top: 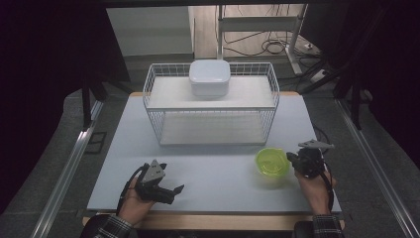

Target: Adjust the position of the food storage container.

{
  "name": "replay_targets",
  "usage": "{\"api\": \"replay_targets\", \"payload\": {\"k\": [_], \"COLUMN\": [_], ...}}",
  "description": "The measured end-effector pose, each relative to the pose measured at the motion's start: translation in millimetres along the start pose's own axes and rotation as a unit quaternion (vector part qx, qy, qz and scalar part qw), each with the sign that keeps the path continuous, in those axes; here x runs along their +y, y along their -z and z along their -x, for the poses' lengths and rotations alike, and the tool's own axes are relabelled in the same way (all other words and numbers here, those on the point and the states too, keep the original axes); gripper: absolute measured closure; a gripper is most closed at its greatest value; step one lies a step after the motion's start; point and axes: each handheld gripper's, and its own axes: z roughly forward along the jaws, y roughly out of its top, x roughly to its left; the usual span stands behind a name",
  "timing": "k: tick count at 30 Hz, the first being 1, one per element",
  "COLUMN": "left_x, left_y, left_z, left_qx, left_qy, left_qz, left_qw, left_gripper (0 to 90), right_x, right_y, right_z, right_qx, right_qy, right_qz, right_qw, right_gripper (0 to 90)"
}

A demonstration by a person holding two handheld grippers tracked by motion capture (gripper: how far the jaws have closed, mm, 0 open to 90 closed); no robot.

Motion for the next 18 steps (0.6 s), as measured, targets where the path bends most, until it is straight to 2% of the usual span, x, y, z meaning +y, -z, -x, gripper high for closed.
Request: {"api": "replay_targets", "payload": {"k": [5, 18], "left_x": [-0.1, -0.1], "left_y": [-0.4, -1.1], "left_z": [0.3, 1.2], "left_qx": [0.0, 0.003], "left_qy": [-0.001, -0.004], "left_qz": [-0.001, -0.005], "left_qw": [1.0, 1.0], "left_gripper": [3.6, 3.6], "right_x": [2.5, -6.9], "right_y": [-2.8, 8.4], "right_z": [-14.0, -14.1], "right_qx": [0.015, 0.026], "right_qy": [0.016, 0.003], "right_qz": [-0.006, -0.014], "right_qw": [0.9997, 0.9996], "right_gripper": [88.7, 87.4]}}
